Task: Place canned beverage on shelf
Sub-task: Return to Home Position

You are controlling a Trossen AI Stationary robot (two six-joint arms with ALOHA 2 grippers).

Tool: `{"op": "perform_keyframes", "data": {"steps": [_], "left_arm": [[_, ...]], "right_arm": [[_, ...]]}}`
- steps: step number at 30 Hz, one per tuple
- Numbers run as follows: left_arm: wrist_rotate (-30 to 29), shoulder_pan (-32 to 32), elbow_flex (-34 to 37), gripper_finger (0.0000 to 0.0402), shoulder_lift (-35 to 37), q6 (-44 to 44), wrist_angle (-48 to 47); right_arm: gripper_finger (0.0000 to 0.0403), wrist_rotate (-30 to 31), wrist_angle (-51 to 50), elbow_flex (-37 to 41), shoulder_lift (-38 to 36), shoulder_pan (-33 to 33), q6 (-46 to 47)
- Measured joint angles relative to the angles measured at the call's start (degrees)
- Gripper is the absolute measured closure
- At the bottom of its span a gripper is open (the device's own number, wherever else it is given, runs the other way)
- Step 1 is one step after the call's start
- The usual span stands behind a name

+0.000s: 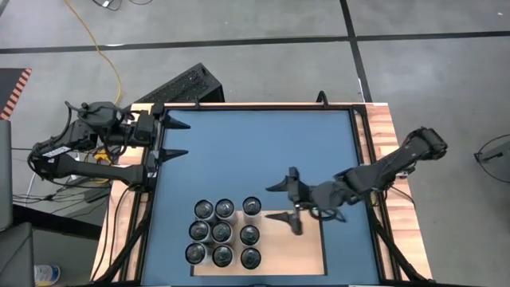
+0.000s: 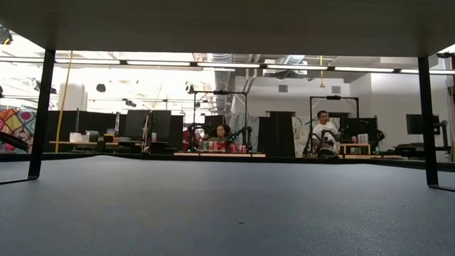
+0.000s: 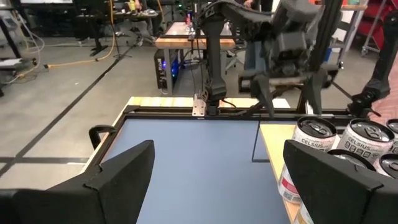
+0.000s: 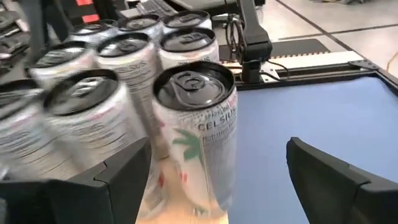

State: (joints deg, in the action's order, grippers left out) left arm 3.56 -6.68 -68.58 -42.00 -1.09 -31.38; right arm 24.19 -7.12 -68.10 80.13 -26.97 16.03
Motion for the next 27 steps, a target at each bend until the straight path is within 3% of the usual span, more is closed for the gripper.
{"op": "perform_keyframes", "data": {"steps": [8, 14, 21, 27], "left_arm": [[-0.12, -0.02, 0.00, 0.0058, 0.00, 1.83, -0.05], [0.54, -0.02, 0.00, 0.0058, -0.05, 3.23, -0.89], [-0.49, -0.02, 0.23, 0.0058, -1.22, 2.76, -8.29], [-0.31, 0.13, 3.20, 0.0058, -3.54, 6.89, -3.79]], "right_arm": [[0.0060, 0.01, -10.23, -0.02, -11.90, -1.08, -1.30], [0.0062, -0.22, -10.87, -0.09, -19.06, -1.21, 1.53], [0.0061, -0.18, -10.13, -0.09, -20.90, -1.06, 1.52], [0.0060, -0.20, -9.76, -0.09, -20.85, -0.12, 1.48]]}}
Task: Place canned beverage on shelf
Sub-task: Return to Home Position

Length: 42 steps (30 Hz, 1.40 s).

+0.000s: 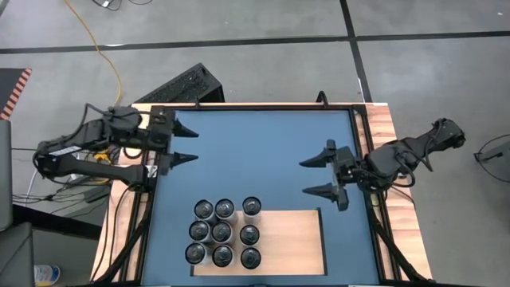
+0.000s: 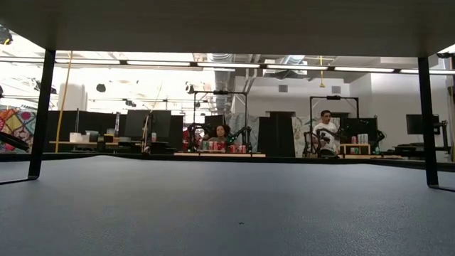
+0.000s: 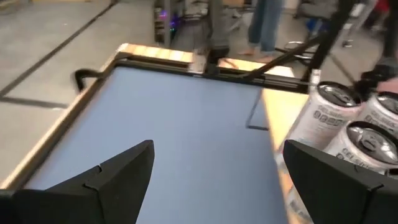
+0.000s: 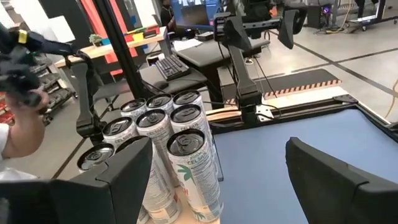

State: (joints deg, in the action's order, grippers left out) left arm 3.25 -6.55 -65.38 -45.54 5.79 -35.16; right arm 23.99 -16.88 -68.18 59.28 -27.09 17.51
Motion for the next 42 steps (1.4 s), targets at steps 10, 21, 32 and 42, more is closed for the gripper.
{"op": "perform_keyframes", "data": {"steps": [10, 21, 32, 42], "left_arm": [[6.28, 4.71, 11.08, 0.0058, 1.91, -3.37, 16.49], [4.03, 5.86, 11.36, 0.0058, 12.15, -4.50, 15.66], [-0.88, 5.84, 20.97, 0.0058, 14.24, -4.78, 24.15], [-0.18, 5.84, 30.35, 0.0058, 24.24, 1.24, 25.65]], "right_arm": [[0.0060, -0.35, -0.48, 0.11, -2.72, 0.98, -8.38], [0.0061, -0.13, -8.33, 0.04, -14.11, 2.93, -7.00], [0.0061, 1.75, -8.57, 7.14, -24.84, 7.41, -4.20], [0.0061, 1.73, -1.83, 23.08, -40.94, 10.07, 1.17]]}}
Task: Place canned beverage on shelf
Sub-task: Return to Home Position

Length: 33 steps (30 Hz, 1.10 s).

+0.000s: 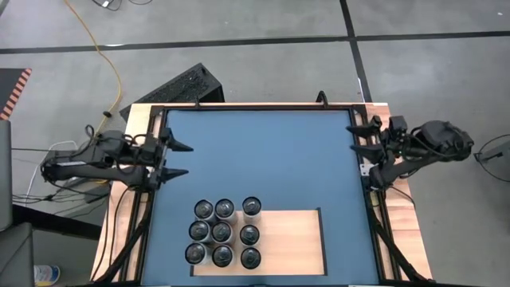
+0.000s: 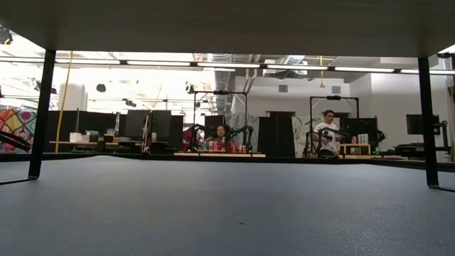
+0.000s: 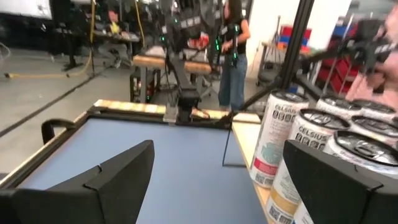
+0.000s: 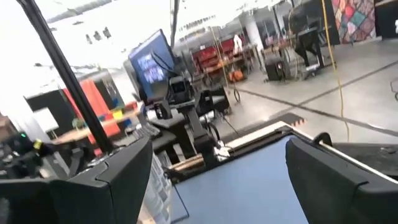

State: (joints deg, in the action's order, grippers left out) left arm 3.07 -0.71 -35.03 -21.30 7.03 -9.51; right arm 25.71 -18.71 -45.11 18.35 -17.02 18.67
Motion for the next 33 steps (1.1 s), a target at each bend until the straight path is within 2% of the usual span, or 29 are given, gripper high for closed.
{"op": "perform_keyframes", "data": {"steps": [11, 14, 18, 22, 29, 33], "left_arm": [[-4.97, 0.00, 10.36, 0.0058, 16.87, 5.32, 0.14], [-5.46, -0.02, 14.36, 0.0058, 21.30, 6.74, -0.09], [-5.46, -0.01, 17.85, 0.0058, 20.81, 9.22, 0.49], [-5.04, -0.02, 23.13, 0.0058, 20.54, 11.24, 6.16], [-3.79, -0.02, 34.38, 0.0058, 21.02, 12.39, 21.51], [-3.51, 0.02, 34.34, 0.0058, 21.01, 13.13, 19.25]], "right_arm": [[0.0061, 0.04, 2.72, 15.31, -17.91, 0.79, 1.08], [0.0061, 0.57, 2.54, 18.34, -18.05, 0.90, 0.77], [0.0061, 1.96, 3.24, 20.11, -17.41, 1.12, 1.03], [0.0061, 2.55, 5.01, 23.45, -18.18, 1.12, 1.01], [0.0061, 2.91, 8.03, 30.20, -18.16, 1.11, 0.91], [0.0061, 2.94, 12.63, 35.57, -18.16, 1.12, 0.93]]}}
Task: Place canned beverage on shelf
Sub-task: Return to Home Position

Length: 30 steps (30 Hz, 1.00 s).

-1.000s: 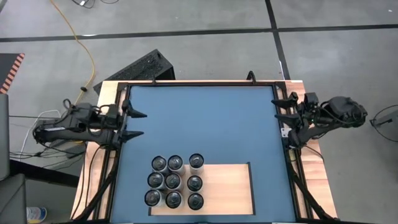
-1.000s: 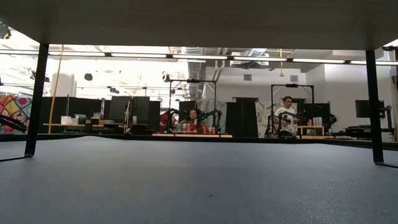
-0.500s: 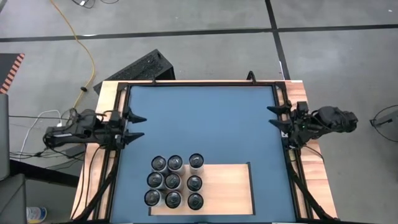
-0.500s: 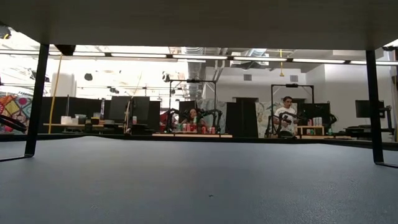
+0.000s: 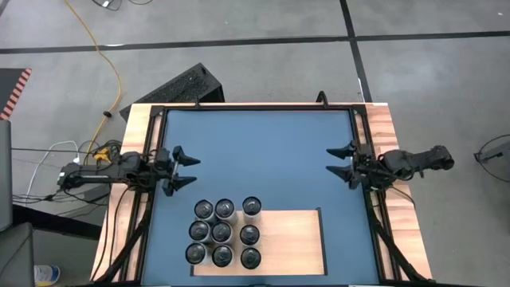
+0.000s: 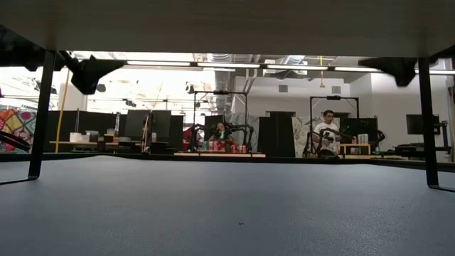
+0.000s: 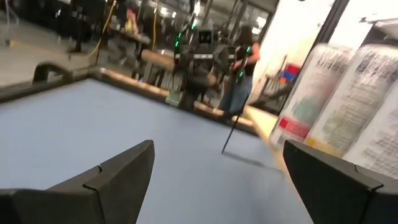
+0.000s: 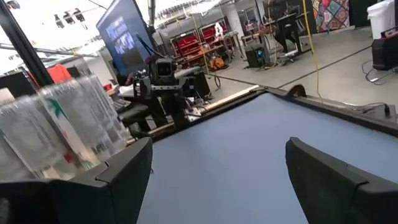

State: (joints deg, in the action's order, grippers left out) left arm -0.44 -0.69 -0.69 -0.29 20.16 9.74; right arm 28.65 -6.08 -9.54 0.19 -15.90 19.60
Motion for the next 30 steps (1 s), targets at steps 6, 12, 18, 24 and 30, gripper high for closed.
{"op": "perform_keyframes", "data": {"steps": [6, 12, 18, 24, 30], "left_arm": [[-0.25, 0.00, 0.05, 0.0058, 0.04, -1.18, 0.06], [-1.07, 0.00, 0.07, 0.0058, 0.04, -0.71, -0.14], [-0.96, 0.00, 0.09, 0.0058, 0.04, 2.01, -5.51], [0.06, 0.00, -0.09, 0.0058, -0.44, -1.27, -9.03], [0.12, 0.00, -0.17, 0.0058, -0.47, -2.99, -9.21]], "right_arm": [[0.0061, -0.20, 8.66, 8.21, 0.37, 0.88, -1.31], [0.0061, -1.32, 11.30, 9.05, 3.01, 1.41, -3.61], [0.0061, -1.56, 10.91, 9.07, 4.38, 1.81, -3.57], [0.0061, -1.58, 10.68, 9.09, 4.35, 1.81, -3.57], [0.0061, -1.58, 10.59, 9.13, 4.35, 1.81, -3.57]]}}
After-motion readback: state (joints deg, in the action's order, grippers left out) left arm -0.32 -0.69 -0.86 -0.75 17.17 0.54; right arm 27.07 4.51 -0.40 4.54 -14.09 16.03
